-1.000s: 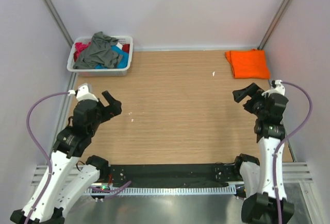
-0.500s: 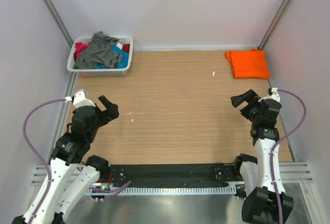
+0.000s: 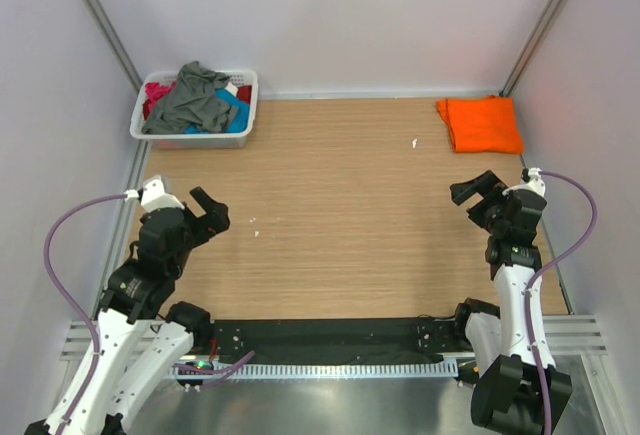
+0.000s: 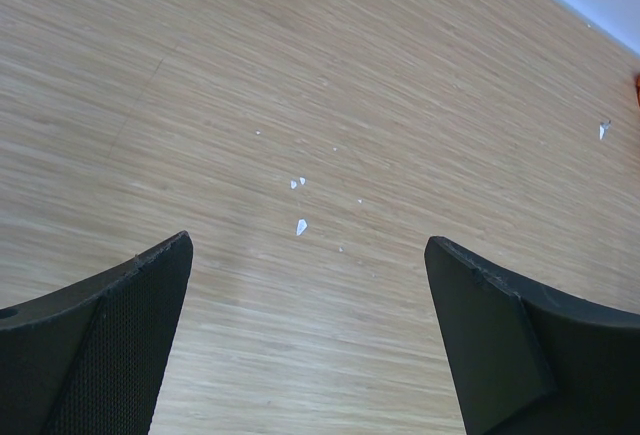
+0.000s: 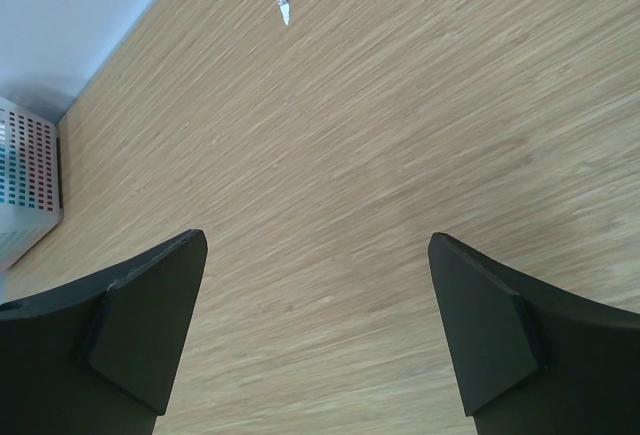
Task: Fold and stack the t-shirts
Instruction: Neatly place the folded tshirt to the corner
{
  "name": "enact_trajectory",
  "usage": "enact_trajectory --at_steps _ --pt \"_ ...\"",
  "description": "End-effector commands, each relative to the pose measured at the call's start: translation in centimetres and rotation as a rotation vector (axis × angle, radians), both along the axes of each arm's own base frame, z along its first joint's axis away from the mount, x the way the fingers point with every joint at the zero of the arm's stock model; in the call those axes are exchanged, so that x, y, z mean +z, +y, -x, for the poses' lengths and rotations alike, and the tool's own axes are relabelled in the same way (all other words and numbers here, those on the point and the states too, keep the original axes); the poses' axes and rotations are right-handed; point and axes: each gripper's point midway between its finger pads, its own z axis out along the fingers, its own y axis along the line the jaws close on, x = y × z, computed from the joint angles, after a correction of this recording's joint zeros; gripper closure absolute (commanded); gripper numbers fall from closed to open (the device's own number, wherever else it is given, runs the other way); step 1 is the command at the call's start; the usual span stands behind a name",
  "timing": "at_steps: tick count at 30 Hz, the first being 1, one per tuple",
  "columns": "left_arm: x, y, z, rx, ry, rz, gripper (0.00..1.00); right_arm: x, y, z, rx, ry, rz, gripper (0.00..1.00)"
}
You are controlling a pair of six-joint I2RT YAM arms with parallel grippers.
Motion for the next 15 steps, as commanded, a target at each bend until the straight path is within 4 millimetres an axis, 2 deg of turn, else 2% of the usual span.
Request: enact_trajectory --at_steps 1,11,15 --pt "0.45 0.09 -0.57 0.007 -0.022 -0.005 0.0 2.18 -0.6 -0.84 -0.011 -0.064 0.043 0.0" --pt "0.56 0.21 -0.54 0.013 -0.026 -0.005 0.0 2.14 -0.6 -0.83 -0.009 -0.06 0.043 0.0" --pt "0.63 0.05 -0.6 0.009 -0.024 0.001 0.0 2.87 -0.54 -0.76 -0.011 -0.077 0.045 0.0"
